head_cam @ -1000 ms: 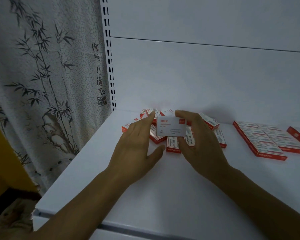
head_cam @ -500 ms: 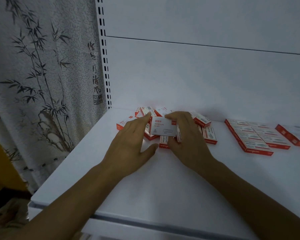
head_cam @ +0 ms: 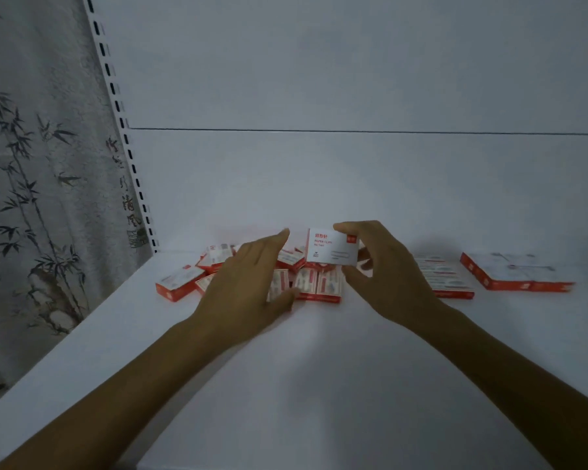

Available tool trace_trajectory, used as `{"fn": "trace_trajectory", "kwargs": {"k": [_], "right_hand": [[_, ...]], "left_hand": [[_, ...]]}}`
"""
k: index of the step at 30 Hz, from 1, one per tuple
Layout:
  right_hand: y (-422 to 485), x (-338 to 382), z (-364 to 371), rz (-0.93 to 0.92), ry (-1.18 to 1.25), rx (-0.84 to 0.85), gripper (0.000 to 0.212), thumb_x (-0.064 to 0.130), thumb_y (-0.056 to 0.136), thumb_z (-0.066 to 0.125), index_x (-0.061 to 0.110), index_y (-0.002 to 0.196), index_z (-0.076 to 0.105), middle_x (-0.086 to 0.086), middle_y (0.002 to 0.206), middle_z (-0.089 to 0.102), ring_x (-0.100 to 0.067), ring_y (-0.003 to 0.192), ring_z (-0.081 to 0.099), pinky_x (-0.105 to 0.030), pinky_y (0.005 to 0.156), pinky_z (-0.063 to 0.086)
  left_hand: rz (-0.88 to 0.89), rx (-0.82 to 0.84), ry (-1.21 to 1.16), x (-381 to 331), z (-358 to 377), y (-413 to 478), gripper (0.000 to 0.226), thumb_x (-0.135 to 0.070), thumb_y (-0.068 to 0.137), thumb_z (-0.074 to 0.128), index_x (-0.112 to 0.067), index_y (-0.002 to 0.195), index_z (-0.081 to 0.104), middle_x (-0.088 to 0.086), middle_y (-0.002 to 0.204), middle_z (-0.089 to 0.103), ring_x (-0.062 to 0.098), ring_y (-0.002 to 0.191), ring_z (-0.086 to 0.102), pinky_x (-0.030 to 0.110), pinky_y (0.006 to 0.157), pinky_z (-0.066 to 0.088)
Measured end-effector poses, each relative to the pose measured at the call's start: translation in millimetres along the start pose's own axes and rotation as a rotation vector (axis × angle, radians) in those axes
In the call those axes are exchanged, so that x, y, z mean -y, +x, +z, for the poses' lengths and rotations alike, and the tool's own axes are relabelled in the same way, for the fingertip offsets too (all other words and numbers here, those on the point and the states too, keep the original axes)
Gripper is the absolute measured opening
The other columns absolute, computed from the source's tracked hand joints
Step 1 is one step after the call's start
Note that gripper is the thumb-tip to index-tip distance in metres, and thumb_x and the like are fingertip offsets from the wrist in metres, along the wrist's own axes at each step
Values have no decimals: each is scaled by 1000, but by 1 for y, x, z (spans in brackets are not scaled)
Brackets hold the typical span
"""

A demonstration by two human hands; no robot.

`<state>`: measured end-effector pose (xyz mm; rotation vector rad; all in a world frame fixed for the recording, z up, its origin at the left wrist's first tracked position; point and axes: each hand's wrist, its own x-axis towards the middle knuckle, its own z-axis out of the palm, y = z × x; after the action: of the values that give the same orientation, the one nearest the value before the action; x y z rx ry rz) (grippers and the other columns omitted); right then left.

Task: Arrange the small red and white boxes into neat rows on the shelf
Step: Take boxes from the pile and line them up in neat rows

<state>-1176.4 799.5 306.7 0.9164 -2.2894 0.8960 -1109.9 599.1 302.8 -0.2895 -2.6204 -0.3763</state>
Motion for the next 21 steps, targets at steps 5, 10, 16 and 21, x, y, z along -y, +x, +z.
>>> {"fn": "trace_trajectory", "kwargs": {"k": [5, 10, 16, 21], "right_hand": [[-25, -55, -61, 98, -72, -8, 52, 6, 79, 68, 18, 125, 47, -2, 123, 50, -10, 99, 51, -21, 74, 53], [-57, -114, -120, 177, -91, -52, 51, 7, 79, 68, 22, 124, 47, 1, 119, 51, -10, 97, 51, -18, 71, 54], [-90, -175, -177, 261, -85, -77, 54, 18, 79, 70, 30, 125, 45, 12, 114, 49, -10, 95, 56, -26, 68, 57], [-94, -211, -201, 277, -108, -3, 56, 20, 79, 70, 26, 128, 46, 3, 122, 53, -7, 103, 52, -22, 78, 51]], "left_hand": [[103, 4, -82, -71, 37, 41, 80, -49, 85, 55, -26, 148, 10, -7, 152, 24, 14, 137, 23, 32, 109, 24], [267, -23, -92, -147, 75, 70, 76, -43, 78, 60, -11, 141, 34, 7, 136, 50, 26, 120, 48, 33, 94, 38], [277, 13, -138, -218, 124, 94, 80, -47, 83, 61, -23, 147, 18, -4, 148, 34, 16, 132, 34, 26, 102, 29], [229, 76, -96, -246, 158, 103, 80, -50, 85, 55, -21, 147, 15, -2, 150, 29, 18, 135, 29, 36, 109, 31]]}}
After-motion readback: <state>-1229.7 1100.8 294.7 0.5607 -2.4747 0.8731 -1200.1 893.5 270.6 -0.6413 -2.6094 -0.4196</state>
